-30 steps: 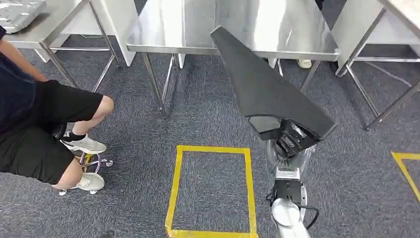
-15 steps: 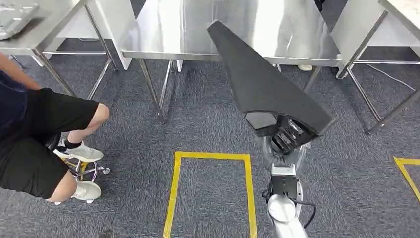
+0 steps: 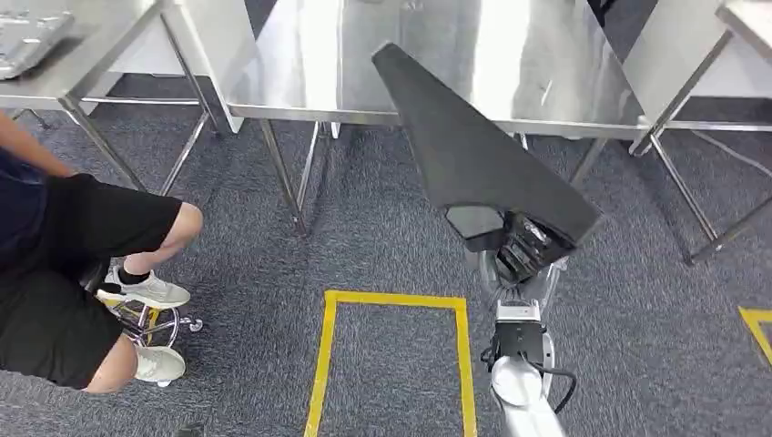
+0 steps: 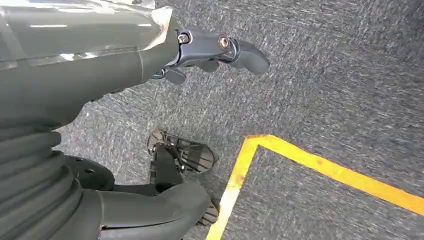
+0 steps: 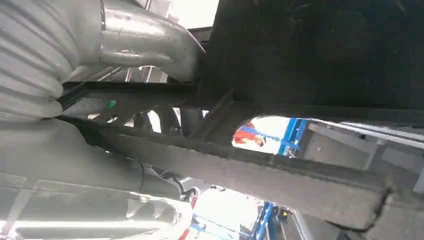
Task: Take the parts from the cabinet and place them on the table.
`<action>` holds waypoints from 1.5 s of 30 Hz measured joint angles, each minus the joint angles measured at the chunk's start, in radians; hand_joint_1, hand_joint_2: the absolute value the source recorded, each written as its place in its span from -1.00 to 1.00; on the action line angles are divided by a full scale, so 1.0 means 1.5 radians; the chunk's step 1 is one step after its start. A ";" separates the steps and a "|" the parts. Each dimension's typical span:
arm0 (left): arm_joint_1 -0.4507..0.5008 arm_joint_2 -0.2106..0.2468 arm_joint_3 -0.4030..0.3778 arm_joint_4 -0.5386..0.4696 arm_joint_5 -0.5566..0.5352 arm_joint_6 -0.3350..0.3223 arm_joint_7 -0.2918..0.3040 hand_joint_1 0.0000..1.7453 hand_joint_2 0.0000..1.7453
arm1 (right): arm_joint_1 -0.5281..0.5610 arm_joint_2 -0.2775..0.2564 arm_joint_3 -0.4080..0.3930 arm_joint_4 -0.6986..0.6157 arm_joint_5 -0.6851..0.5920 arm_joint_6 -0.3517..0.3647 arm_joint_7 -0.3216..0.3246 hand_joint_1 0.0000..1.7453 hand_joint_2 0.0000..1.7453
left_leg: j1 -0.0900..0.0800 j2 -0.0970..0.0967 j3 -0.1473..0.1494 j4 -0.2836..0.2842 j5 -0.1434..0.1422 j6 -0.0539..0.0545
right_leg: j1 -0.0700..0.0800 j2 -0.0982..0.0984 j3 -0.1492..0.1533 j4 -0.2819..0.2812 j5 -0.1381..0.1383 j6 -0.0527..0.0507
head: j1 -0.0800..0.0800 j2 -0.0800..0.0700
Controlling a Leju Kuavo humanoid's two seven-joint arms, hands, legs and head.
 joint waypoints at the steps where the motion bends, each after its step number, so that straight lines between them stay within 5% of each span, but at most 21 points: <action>1: 0.000 0.000 0.000 0.000 0.000 0.000 0.000 -1.00 1.00 | -0.001 0.000 0.000 0.000 0.000 0.000 0.000 1.00 1.00 | 0.000 0.000 0.003 -0.001 -0.001 -0.001 | -0.001 0.001 0.006 0.000 -0.002 -0.004 | 0.001 0.000; 3: -0.002 0.000 0.000 0.000 0.000 0.000 -0.001 -1.00 1.00 | -0.002 0.001 0.001 0.000 0.000 0.000 0.000 1.00 1.00 | 0.002 0.003 -0.012 0.035 -0.005 -0.007 | -0.008 0.002 0.023 -0.003 -0.008 -0.013 | 0.001 0.000; 6: -0.001 0.000 0.000 0.000 0.001 0.000 -0.001 -1.00 1.00 | -0.003 0.001 0.001 0.000 0.000 0.000 0.000 1.00 1.00 | 0.005 0.003 -0.105 0.174 -0.053 -0.018 | -0.006 0.003 0.035 -0.003 -0.023 -0.022 | -0.001 0.000; 8: 0.001 0.001 0.000 0.000 0.002 0.000 -0.001 -1.00 1.00 | -0.002 0.001 0.001 0.000 0.000 0.000 0.000 1.00 1.00 | 0.005 0.003 -0.144 0.202 -0.058 -0.018 | -0.004 0.005 0.045 -0.003 -0.032 -0.023 | -0.001 0.000; 12: 0.001 0.001 0.000 0.000 0.003 -0.001 -0.002 -1.00 1.00 | -0.004 0.001 0.001 0.000 0.000 0.000 0.000 1.00 1.00 | -0.001 0.005 -0.089 0.015 0.078 0.006 | -0.002 0.007 0.071 -0.005 -0.057 -0.018 | -0.001 0.000; 14: -0.001 0.002 0.000 0.000 0.008 -0.001 -0.002 -1.00 1.00 | -0.006 0.001 0.001 0.001 0.000 -0.001 0.000 1.00 1.00 | -0.010 0.004 -0.088 0.014 0.044 0.011 | -0.002 0.008 0.077 -0.007 -0.062 -0.010 | -0.002 0.000; 16: 0.001 0.002 0.001 0.000 0.013 0.001 -0.002 -1.00 1.00 | -0.003 0.001 0.002 0.003 0.001 -0.001 -0.001 1.00 1.00 | -0.012 0.004 -0.080 0.003 0.057 0.020 | 0.001 0.008 0.086 -0.001 -0.055 0.005 | -0.002 0.000; 18: -0.001 0.001 0.001 0.000 0.017 0.004 -0.002 -1.00 1.00 | -0.005 0.000 0.001 0.004 0.001 -0.004 0.001 1.00 1.00 | -0.004 0.004 -0.054 -0.007 0.058 0.025 | 0.003 0.006 0.077 0.023 -0.061 0.006 | 0.001 0.000; 22: -0.004 -0.002 0.001 0.000 0.024 0.005 -0.005 -1.00 1.00 | -0.007 -0.002 0.002 0.007 0.002 -0.004 0.000 1.00 1.00 | -0.002 0.001 -0.042 -0.008 0.044 0.030 | -0.002 0.006 -0.036 0.185 -0.113 0.006 | 0.001 0.000; 23: -0.001 -0.003 0.001 0.000 0.024 0.005 -0.005 -1.00 1.00 | -0.007 -0.002 0.002 0.009 0.001 -0.004 0.000 1.00 1.00 | -0.002 0.001 -0.037 -0.008 0.040 0.029 | -0.003 0.006 -0.053 0.192 -0.118 0.009 | 0.001 0.000; 25: 0.000 -0.004 0.002 0.000 0.024 0.005 -0.005 -1.00 1.00 | -0.007 -0.003 0.002 0.010 0.002 -0.004 0.000 1.00 1.00 | 0.000 -0.002 -0.024 -0.008 0.029 0.025 | -0.007 0.006 -0.044 0.128 -0.080 0.028 | 0.001 0.000; 27: -0.001 -0.005 0.002 0.000 0.024 0.005 -0.005 -1.00 1.00 | -0.007 -0.004 0.003 0.010 0.002 -0.004 0.000 1.00 1.00 | 0.002 -0.003 -0.007 -0.008 0.016 0.018 | -0.011 0.003 -0.002 0.005 -0.001 0.046 | 0.001 0.000; 30: -0.002 -0.005 0.003 0.000 0.026 0.005 -0.005 -1.00 1.00 | -0.008 -0.005 0.003 0.013 0.002 -0.004 0.000 1.00 1.00 | -0.002 -0.001 -0.003 -0.010 0.000 0.003 | -0.003 -0.002 0.007 -0.002 0.000 0.010 | 0.000 0.000; 33: -0.004 -0.006 0.004 0.000 0.027 0.005 -0.005 -1.00 1.00 | -0.007 -0.005 0.003 0.011 0.005 -0.006 0.004 1.00 1.00 | 0.002 0.002 -0.001 0.009 -0.003 -0.004 | -0.012 0.002 0.021 -0.005 -0.002 -0.001 | 0.001 0.000; 36: -0.006 -0.006 0.004 0.000 0.027 0.005 -0.005 -1.00 1.00 | -0.006 -0.005 0.003 0.008 0.008 -0.006 0.007 1.00 1.00 | 0.005 0.003 -0.084 0.149 -0.049 -0.015 | -0.010 0.002 0.032 -0.005 -0.014 -0.017 | 0.000 0.000; 38: -0.005 -0.006 0.004 0.000 0.028 0.006 -0.004 -1.00 1.00 | -0.002 -0.006 0.003 0.008 0.008 -0.006 0.007 1.00 1.00 | 0.006 0.003 -0.136 0.210 -0.071 -0.018 | -0.009 0.003 0.040 -0.005 -0.023 -0.016 | 0.000 0.000; 39: -0.004 -0.006 0.004 0.000 0.028 0.006 -0.004 -1.00 1.00 | -0.001 -0.006 0.003 0.008 0.008 -0.006 0.008 1.00 1.00 | 0.007 0.004 -0.142 0.198 -0.054 -0.017 | -0.009 0.004 0.046 -0.005 -0.027 -0.015 | 0.000 0.000; 42: -0.005 -0.006 0.004 0.000 0.029 0.006 -0.004 -1.00 1.00 | 0.000 -0.005 0.003 0.006 0.008 -0.006 0.009 1.00 1.00 | 0.007 0.006 -0.090 0.039 0.062 -0.007 | -0.009 0.006 0.071 -0.006 -0.044 -0.010 | 0.000 0.000; 43: -0.005 -0.006 0.004 0.000 0.029 0.006 -0.004 -1.00 1.00 | 0.000 -0.005 0.003 0.006 0.008 -0.006 0.009 1.00 1.00 | 0.004 0.007 -0.080 0.015 0.066 -0.002 | -0.008 0.006 0.071 -0.006 -0.049 -0.006 | 0.001 0.000; 44: -0.006 -0.005 0.004 0.000 0.031 0.007 -0.004 -1.00 1.00 | -0.002 -0.006 0.003 0.006 0.009 -0.006 0.009 1.00 1.00 | 0.000 0.006 -0.082 0.018 0.026 0.000 | -0.004 0.008 0.076 -0.007 -0.052 -0.001 | 0.000 0.000; 45: -0.006 -0.007 0.003 0.000 0.034 0.007 -0.004 -1.00 1.00 | -0.002 -0.005 0.003 0.005 0.009 -0.006 0.009 1.00 1.00 | -0.002 0.005 -0.078 0.016 0.032 0.005 | -0.005 0.007 0.074 -0.012 -0.055 0.004 | 0.000 0.000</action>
